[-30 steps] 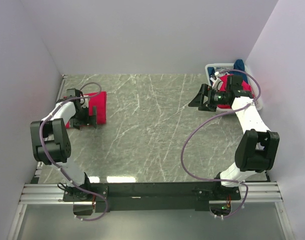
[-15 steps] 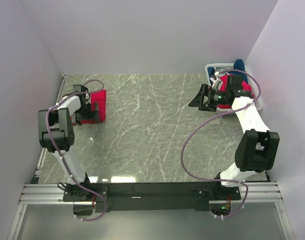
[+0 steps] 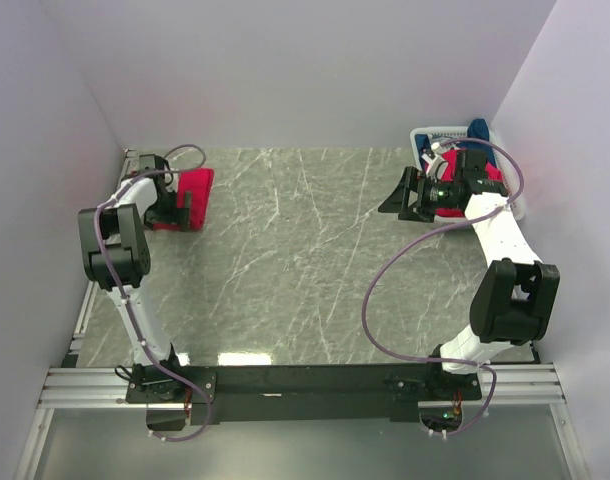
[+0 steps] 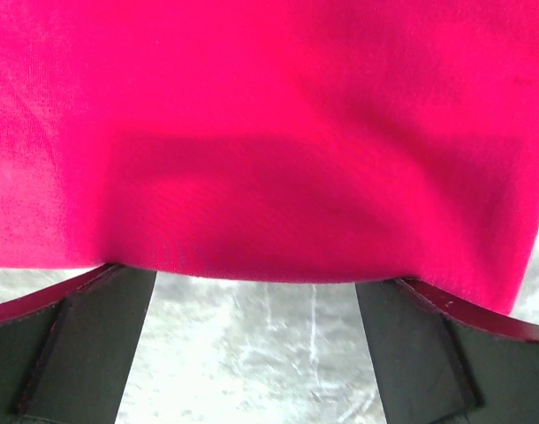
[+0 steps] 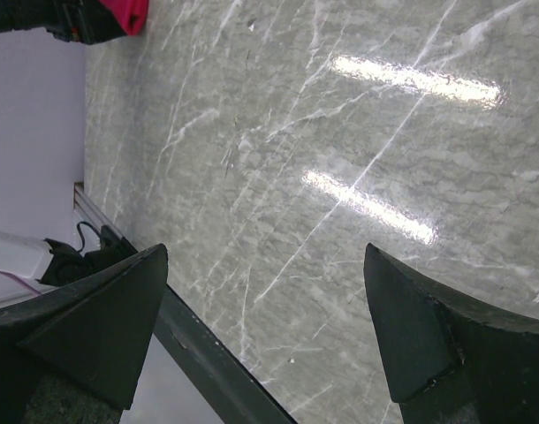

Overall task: Fold and stack the t-shirts
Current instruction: Neatly place the folded tshirt to the corner

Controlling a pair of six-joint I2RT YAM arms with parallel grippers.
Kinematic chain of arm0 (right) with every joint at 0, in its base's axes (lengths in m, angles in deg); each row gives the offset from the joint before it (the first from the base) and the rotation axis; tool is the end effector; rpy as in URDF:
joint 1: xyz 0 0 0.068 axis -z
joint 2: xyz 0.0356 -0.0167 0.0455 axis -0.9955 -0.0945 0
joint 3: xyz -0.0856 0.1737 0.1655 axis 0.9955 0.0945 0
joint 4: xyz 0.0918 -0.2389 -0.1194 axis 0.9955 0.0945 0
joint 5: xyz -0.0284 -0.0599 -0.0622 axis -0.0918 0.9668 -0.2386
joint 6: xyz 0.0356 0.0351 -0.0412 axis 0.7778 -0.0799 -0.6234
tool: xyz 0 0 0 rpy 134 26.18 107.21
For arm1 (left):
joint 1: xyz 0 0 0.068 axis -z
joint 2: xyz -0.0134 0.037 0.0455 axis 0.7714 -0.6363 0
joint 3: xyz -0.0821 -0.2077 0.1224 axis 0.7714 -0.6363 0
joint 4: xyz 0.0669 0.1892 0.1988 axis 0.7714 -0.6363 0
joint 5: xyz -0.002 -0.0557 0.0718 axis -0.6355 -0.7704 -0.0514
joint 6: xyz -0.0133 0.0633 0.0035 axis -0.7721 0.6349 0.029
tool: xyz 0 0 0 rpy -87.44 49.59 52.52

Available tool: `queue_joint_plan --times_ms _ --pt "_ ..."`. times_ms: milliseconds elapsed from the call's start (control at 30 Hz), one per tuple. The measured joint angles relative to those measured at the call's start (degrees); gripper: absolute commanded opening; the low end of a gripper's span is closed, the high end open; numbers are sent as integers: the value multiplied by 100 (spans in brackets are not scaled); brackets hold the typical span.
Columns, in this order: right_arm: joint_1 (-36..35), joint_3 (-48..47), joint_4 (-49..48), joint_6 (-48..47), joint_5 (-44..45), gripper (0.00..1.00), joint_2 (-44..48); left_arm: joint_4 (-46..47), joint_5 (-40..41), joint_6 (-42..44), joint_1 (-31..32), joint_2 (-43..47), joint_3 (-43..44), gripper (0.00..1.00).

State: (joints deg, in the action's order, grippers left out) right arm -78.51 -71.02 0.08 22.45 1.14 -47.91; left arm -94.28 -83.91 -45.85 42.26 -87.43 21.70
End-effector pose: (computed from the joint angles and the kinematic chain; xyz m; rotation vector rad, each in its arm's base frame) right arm 0.3613 -0.0001 0.2599 -0.1078 2.3298 1.0477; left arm 0.4349 0.0668 0.1265 -0.0577 2.7487 0.1779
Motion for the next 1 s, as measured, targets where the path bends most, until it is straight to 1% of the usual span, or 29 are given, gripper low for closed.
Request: queue_joint_plan --times_ms 167,433,1000 --pt "0 0 -2 0 0 98 0 -146 7 114 -33 -319 501 99" --pt "0 0 -4 0 2 98 -2 -326 -7 52 -37 -837 1325 99" --pt "2 9 -48 2 7 98 -42 -247 24 315 -33 -1338 2090 99"
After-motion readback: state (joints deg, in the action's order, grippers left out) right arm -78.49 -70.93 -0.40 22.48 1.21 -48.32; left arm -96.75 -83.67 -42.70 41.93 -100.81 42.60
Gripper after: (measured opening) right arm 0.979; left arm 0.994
